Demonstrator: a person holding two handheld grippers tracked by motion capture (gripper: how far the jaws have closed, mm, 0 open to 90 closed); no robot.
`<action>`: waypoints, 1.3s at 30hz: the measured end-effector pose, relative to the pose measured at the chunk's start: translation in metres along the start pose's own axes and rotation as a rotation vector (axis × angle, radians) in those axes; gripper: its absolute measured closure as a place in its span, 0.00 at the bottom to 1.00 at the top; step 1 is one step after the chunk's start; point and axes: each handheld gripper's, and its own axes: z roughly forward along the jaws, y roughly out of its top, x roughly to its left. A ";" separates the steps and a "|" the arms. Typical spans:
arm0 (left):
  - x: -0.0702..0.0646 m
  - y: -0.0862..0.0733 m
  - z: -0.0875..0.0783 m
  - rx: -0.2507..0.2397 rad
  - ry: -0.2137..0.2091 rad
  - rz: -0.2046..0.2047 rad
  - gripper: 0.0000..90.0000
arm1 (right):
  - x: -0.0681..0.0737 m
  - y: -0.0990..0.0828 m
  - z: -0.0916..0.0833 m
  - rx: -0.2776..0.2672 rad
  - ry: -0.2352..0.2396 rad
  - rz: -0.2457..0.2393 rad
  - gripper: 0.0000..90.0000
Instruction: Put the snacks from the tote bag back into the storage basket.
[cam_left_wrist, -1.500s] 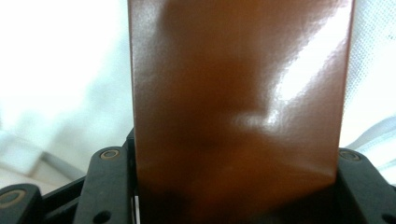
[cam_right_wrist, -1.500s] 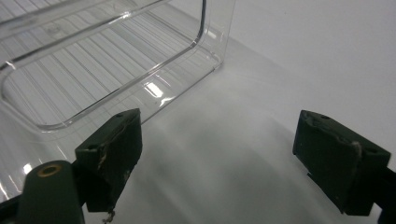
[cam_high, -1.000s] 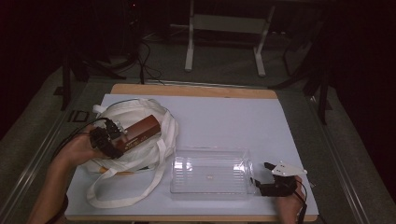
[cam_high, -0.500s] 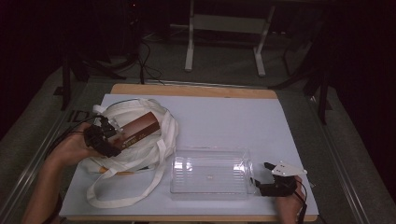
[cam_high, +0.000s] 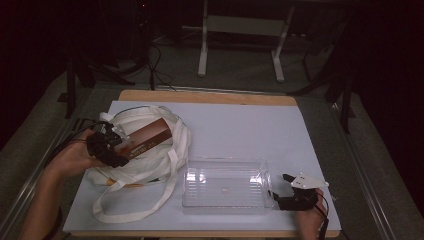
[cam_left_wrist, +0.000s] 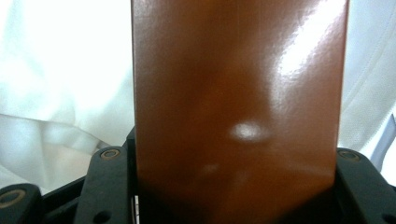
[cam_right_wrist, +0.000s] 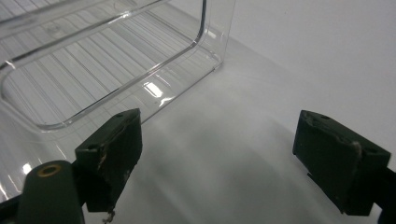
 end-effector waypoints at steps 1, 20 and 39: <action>-0.001 0.001 -0.001 0.000 0.007 0.006 0.48 | 0.000 0.000 0.000 0.000 0.000 0.000 0.17; -0.022 0.021 -0.014 -0.026 0.013 0.115 0.48 | 0.000 0.000 0.000 -0.001 0.000 -0.001 0.17; -0.050 0.040 -0.027 -0.030 0.010 0.226 0.48 | 0.000 0.000 0.000 -0.003 0.000 -0.002 0.17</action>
